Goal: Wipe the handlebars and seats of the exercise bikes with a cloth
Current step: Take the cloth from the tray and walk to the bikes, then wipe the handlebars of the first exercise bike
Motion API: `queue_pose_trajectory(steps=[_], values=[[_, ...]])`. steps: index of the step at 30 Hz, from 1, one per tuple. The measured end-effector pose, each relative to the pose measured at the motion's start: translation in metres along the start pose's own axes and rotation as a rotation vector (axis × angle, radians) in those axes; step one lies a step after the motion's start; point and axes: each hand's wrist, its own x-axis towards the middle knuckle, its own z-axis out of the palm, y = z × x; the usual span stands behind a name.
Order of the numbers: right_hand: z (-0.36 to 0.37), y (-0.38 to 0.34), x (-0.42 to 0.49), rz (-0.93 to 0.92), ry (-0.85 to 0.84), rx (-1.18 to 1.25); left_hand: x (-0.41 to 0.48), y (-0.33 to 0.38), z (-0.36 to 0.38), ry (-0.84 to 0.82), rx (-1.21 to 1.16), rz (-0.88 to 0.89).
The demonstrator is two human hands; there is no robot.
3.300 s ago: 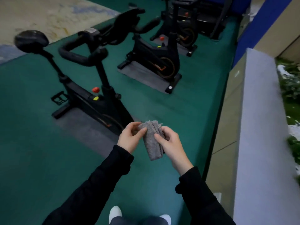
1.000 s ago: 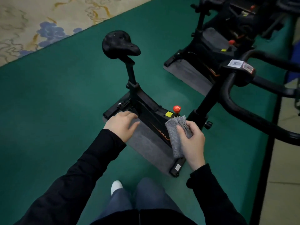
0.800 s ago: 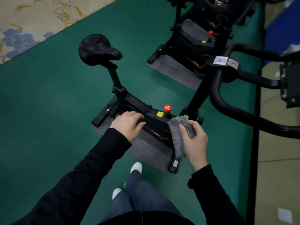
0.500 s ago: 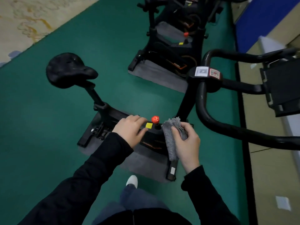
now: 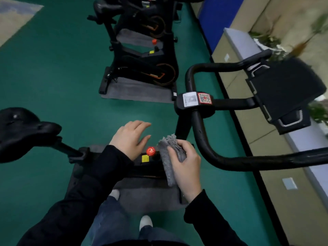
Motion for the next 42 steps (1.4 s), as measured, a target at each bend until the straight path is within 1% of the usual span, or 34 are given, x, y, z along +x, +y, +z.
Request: queue_pose_trajectory(steps=[4, 7, 12, 16, 18, 21, 24, 28, 34, 38, 42], values=[[0.018, -0.01, 0.009, 0.076, 0.154, -0.02, 0.039, -0.023, -0.005, -0.036, -0.033, 0.17], [0.036, -0.024, 0.019, 0.145, 0.314, -0.041, 0.068, -0.035, -0.01, -0.103, -0.06, 0.322], [0.056, -0.046, 0.029, 0.227, 0.587, -0.077, 0.107, -0.044, -0.015, -0.132, -0.11, 0.549], [0.049, -0.062, 0.037, 0.222, 0.85, -0.201, 0.129, -0.035, -0.013, -0.133, -0.15, 0.671], [0.04, -0.07, 0.042, 0.239, 0.929, -0.25, 0.138, -0.026, -0.011, -0.136, -0.173, 0.738], [0.027, -0.076, 0.058, 0.273, 0.998, -0.344, 0.15, -0.012, -0.006, -0.158, -0.209, 0.822], [0.02, -0.076, 0.082, 0.293, 0.976, -0.477, 0.159, -0.002, 0.001, -0.179, -0.221, 0.858], [0.025, -0.071, 0.104, 0.387, 0.84, -0.571, 0.165, 0.002, 0.008, -0.13, -0.262, 0.869], [0.013, -0.071, 0.097, 0.48, 0.662, -0.727, 0.163, 0.002, 0.018, -0.093, -0.316, 0.857], [0.0, -0.074, 0.076, 0.531, 0.651, -0.819, 0.164, 0.001, 0.019, -0.084, -0.344, 0.854], [-0.007, -0.072, 0.083, 0.559, 0.661, -0.765, 0.165, -0.001, 0.022, -0.079, -0.367, 0.842]])
